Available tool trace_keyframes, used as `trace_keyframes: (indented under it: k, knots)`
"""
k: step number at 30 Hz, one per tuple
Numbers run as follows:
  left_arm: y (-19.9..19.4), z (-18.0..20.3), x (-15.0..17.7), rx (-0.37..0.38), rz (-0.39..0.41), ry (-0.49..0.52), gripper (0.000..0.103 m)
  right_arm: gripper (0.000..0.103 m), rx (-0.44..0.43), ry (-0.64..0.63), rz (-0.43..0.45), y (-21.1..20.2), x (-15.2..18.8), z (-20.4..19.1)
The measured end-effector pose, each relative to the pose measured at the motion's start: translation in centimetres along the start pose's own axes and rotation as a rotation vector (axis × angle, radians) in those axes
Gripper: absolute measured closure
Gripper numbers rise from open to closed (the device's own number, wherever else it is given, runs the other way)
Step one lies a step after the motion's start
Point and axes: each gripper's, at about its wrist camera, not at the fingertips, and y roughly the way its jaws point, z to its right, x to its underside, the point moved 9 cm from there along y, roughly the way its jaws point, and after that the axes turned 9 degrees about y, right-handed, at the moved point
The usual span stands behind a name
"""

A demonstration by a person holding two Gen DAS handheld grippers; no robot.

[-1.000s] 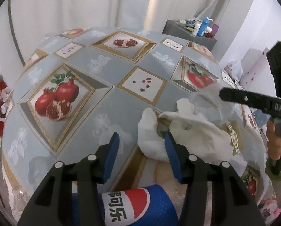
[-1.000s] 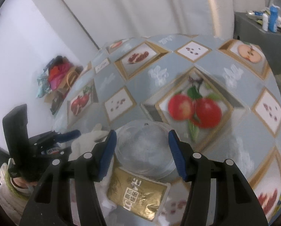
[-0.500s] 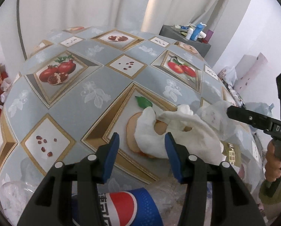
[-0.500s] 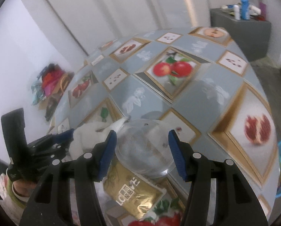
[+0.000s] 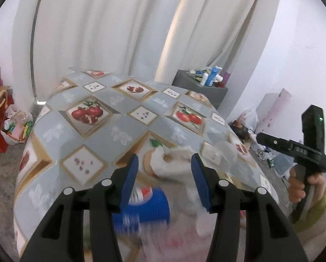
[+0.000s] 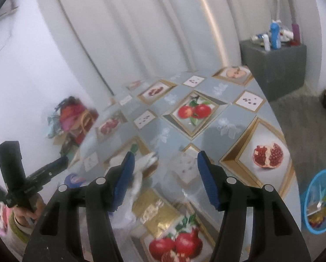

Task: Collect trash
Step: 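Move the left gripper to the white glove while the right gripper holds the cup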

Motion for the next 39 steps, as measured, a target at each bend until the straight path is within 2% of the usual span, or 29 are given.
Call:
trace_keyframes:
  k: [4,9,15,17,20,25,28,31,39]
  knots:
    - [-2.2,1.5,3.5,0.009,-0.04,-0.006,0.054,0.046,-0.016,-0.053,-0.026,-1.1,3.3,-0.4]
    - [-1.8,2.6,7.8,-0.015,-0.141,0.0,0.054,0.046,-0.006,-0.113,-0.079,-0.9,7.0,-0.7]
    - [0.2,2.4,11.3,-0.099,-0.258,0.009,0.054,0.046,0.018,-0.171,-0.105,0.1,8.4,-0.8]
    - [0.4,2.4,11.6,-0.1,-0.269,0.008,0.054,0.046,0.041,-0.196,-0.108,0.6,8.3,-0.7]
    - [0.0,2.9,10.6,-0.084,-0.236,0.02,0.054,0.046,0.032,-0.214,-0.092,0.5,7.8,-1.2]
    - [-0.9,4.2,5.9,-0.03,-0.128,0.068,0.054,0.046,0.023,-0.191,-0.051,0.4,6.3,-0.9]
    - [0.0,5.2,3.1,0.013,-0.098,0.098,0.054,0.046,0.023,-0.169,-0.035,0.5,5.5,-0.3]
    - [1.8,6.0,1.2,0.038,-0.103,0.113,0.054,0.046,0.03,-0.157,-0.021,0.7,4.7,0.1]
    - [7.0,6.8,-0.8,0.009,-0.156,0.144,0.054,0.046,0.045,-0.171,-0.013,2.2,2.9,0.2]
